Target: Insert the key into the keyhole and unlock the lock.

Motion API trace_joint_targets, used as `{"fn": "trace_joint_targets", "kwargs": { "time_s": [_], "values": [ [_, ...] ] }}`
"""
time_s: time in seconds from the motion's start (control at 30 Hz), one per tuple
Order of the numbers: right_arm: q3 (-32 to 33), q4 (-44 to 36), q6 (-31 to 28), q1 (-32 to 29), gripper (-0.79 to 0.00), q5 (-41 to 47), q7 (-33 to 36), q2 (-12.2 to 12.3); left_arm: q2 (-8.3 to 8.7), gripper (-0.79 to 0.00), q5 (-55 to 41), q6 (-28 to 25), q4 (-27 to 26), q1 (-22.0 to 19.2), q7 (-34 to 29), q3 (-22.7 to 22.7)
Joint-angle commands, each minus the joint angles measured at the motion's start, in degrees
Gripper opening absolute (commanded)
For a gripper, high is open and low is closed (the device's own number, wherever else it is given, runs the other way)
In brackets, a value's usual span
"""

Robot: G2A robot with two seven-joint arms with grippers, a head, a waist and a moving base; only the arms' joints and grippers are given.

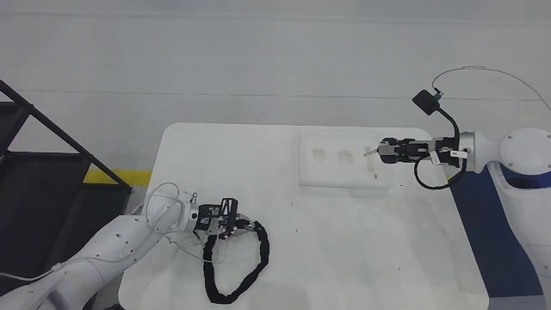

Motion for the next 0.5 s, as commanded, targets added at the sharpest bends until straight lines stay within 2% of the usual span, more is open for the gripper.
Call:
{"fn": "trace_joint_targets", "kwargs": {
  "time_s": [0.0,0.27,0.47],
  "values": [
    [0.0,0.0,0.0,0.0,-0.785,0.0,0.0,0.0,-0.19,-0.785,-0.77,-0.26,0.03,-0.16,0.71,-0.24],
    [0.0,0.0,0.0,0.0,-0.785,0.0,0.0,0.0,-0.85,-0.785,-4.66,-1.58,-1.52,-1.84,7.47,-2.1],
    [-0.37,-0.58,0.11,-0.75,-0.785,-0.51,-0.46,0.03,-2.84,-0.785,-9.03,-4.05,-2.86,-4.83,10.35,-2.0]
  ]
}}
